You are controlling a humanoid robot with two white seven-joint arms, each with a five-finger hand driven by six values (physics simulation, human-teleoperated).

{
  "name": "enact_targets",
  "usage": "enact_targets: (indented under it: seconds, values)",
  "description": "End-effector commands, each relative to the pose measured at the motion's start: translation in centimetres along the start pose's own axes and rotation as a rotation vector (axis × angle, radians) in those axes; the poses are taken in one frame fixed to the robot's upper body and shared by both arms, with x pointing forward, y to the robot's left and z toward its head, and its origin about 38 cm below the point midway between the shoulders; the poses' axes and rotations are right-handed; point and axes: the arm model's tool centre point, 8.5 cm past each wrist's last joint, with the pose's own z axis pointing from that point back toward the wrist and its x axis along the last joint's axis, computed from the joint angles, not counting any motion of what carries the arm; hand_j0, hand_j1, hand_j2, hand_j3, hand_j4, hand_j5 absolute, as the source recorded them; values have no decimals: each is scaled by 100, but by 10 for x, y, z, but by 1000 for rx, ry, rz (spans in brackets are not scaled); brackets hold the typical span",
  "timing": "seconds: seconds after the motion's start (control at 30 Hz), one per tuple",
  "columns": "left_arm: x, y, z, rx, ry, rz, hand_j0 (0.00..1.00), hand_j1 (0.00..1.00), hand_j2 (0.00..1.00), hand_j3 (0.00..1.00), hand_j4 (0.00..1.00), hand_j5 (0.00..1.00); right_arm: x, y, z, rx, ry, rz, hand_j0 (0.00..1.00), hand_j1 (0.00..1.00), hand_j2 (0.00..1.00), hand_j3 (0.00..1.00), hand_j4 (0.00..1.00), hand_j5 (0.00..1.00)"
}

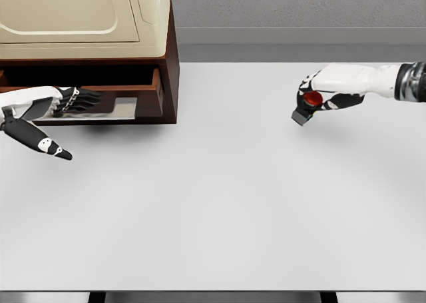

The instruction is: Open the cabinet drawer with left arm, and place a switch into the drawer with right arm

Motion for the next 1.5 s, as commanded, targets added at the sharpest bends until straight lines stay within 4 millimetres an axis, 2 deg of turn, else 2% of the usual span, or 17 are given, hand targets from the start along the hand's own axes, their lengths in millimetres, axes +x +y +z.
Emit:
enact_targets:
  seconds: [0.0, 0.13, 0.3, 0.7, 0.87, 1.03, 1.47]
  values:
    - [-2, -1, 0, -4, 10, -1, 100, 100, 100, 100, 100, 100, 4, -2, -5, -9, -14, -2, 47, 47, 47, 47, 47, 47]
    - [-4, -2, 0, -7, 14, 2, 100, 100, 100, 100, 100, 100, 8, -10, -7, -17, -25, 14, 47, 47, 47, 47, 47, 47]
    - [-7, -1, 6, -4, 39, 1, 100, 100, 100, 100, 100, 100, 15, -16, -18, -23, -52, 26, 47, 47, 47, 47, 47, 47]
    - [-13, -11, 1, -45, 22, 66, 100, 100, 100, 100, 100, 100, 33, -34, -42, -29, -111, 63, 47, 47, 47, 47, 47, 47]
    - [-21, -19, 0, -62, 29, 98, 100, 100, 100, 100, 100, 100, 40, -38, -52, -26, -133, 75, 46, 46, 46, 46, 46, 46]
    - [-29, -21, 8, -64, 69, 103, 100, 100, 100, 100, 100, 100, 48, -47, -61, -37, -157, 87, 46, 46, 46, 46, 46, 46]
    - [-38, -27, 11, -78, 90, 132, 100, 100, 100, 100, 100, 100, 71, -62, -84, -28, -221, 128, 45, 45, 45, 45, 45, 45]
